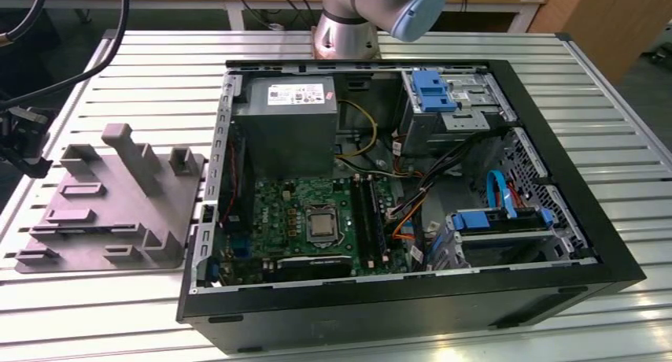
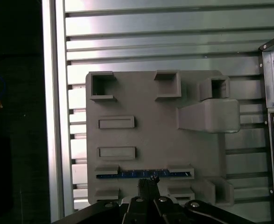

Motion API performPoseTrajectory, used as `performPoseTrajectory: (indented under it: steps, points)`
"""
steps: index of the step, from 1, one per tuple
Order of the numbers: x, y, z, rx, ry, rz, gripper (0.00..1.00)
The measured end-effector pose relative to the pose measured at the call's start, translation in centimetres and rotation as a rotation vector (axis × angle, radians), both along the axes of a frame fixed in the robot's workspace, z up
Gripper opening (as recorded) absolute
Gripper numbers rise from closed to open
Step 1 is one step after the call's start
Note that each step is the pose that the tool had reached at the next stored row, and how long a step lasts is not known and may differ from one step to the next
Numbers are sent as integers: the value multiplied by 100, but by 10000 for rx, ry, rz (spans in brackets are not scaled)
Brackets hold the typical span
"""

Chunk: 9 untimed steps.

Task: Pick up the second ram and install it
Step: 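Pick up the second ram and move it above second insertion slot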

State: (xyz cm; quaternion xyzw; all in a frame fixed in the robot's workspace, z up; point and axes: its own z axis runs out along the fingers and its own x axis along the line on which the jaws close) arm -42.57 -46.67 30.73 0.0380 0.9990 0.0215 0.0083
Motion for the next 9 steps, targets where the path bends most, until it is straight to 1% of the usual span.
performPoseTrajectory:
  steps: [7,9]
  points:
    - [0,-1,-3,0,0,1,10]
    - [0,-1,-4,0,0,141,10]
